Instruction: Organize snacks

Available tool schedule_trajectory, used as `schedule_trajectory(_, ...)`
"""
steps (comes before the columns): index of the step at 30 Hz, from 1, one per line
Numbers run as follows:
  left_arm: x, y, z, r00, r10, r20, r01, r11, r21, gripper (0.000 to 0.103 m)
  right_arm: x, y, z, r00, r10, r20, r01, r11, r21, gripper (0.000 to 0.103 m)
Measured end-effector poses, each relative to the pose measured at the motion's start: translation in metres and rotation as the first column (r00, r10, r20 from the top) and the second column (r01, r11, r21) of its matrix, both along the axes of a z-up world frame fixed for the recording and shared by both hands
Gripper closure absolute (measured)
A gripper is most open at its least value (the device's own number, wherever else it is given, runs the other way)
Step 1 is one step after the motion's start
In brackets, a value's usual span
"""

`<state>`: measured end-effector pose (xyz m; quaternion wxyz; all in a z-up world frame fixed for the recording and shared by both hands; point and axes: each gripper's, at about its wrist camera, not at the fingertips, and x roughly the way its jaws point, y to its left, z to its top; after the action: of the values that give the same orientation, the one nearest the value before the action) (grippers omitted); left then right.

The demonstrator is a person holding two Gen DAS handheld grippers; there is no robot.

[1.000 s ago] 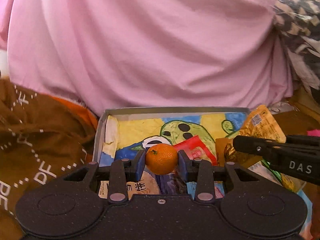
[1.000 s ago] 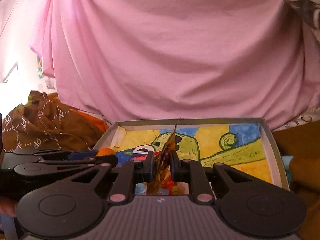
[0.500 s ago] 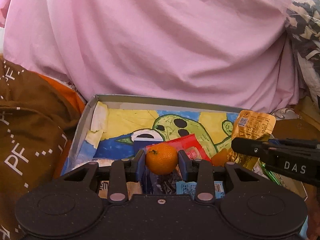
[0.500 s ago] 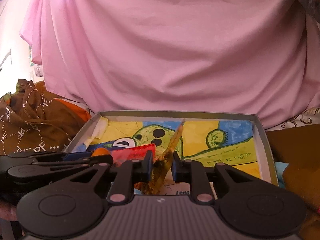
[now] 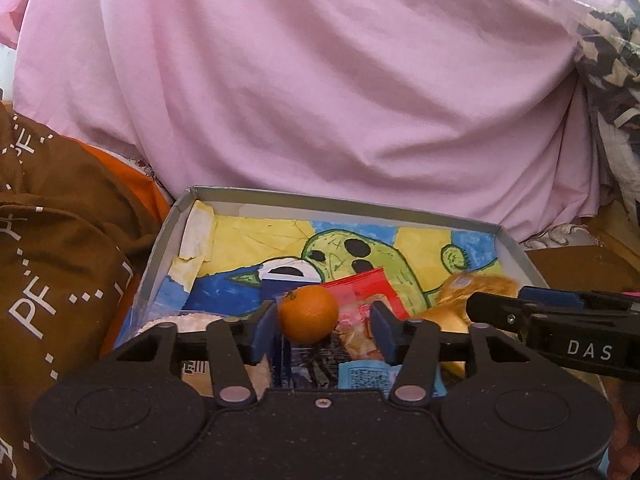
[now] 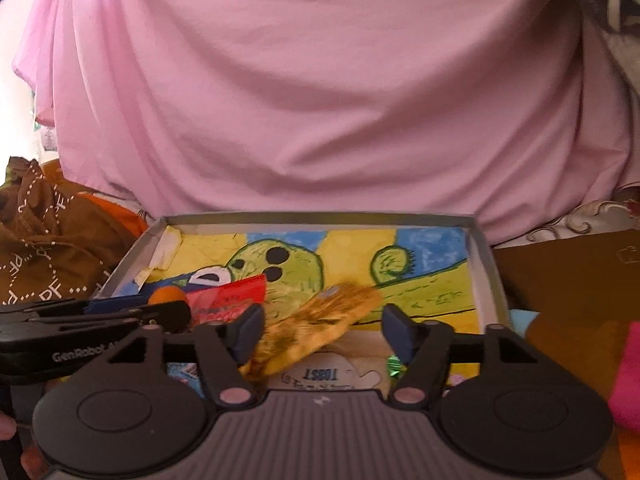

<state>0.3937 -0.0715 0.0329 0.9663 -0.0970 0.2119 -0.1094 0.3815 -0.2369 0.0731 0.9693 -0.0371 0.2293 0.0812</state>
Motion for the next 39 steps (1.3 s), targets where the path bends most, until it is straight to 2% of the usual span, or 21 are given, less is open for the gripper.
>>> schedule_trajectory(2,-0.004,0.001,0.002,1.000,0.001,0.009,-0.001,1.000,-0.008,0.043,-0.005,-0.003,0.002,1.000,-0.007,0.011,0.007,1.000,0.000,0.023)
schedule_trajectory(4,-0.009,0.002,0.003,1.000,0.010,0.016,-0.010,1.000,-0.014,0.034,-0.009,-0.005,0.003,1.000,-0.012,0.024,0.013,1.000,-0.005,0.018)
schedule_trajectory(9,-0.019,0.007,0.010,0.999,0.039,0.031,-0.038,0.999,-0.023,0.027,-0.023,-0.006,0.007,0.998,-0.033,0.060,0.034,0.999,-0.017,0.007)
schedule_trajectory(12,-0.029,0.011,0.017,0.998,0.049,0.041,-0.047,0.999,-0.026,0.019,-0.036,-0.004,0.012,0.993,-0.057,0.099,0.061,0.997,-0.039,0.001)
schedule_trajectory(15,-0.041,0.016,0.022,0.997,0.055,0.062,-0.054,0.998,-0.013,0.014,-0.048,-0.002,0.019,0.990,-0.060,0.127,0.066,0.997,-0.047,0.000)
schedule_trajectory(24,-0.074,0.024,0.038,0.994,0.057,0.093,-0.059,0.998,0.016,0.007,-0.082,0.010,0.037,0.984,-0.056,0.172,0.066,0.997,-0.048,0.000)
schedule_trajectory(39,-0.147,0.034,0.052,0.992,0.049,0.115,-0.056,0.997,0.056,0.004,-0.155,0.022,0.046,0.977,-0.069,0.200,0.070,0.998,0.003,0.000)
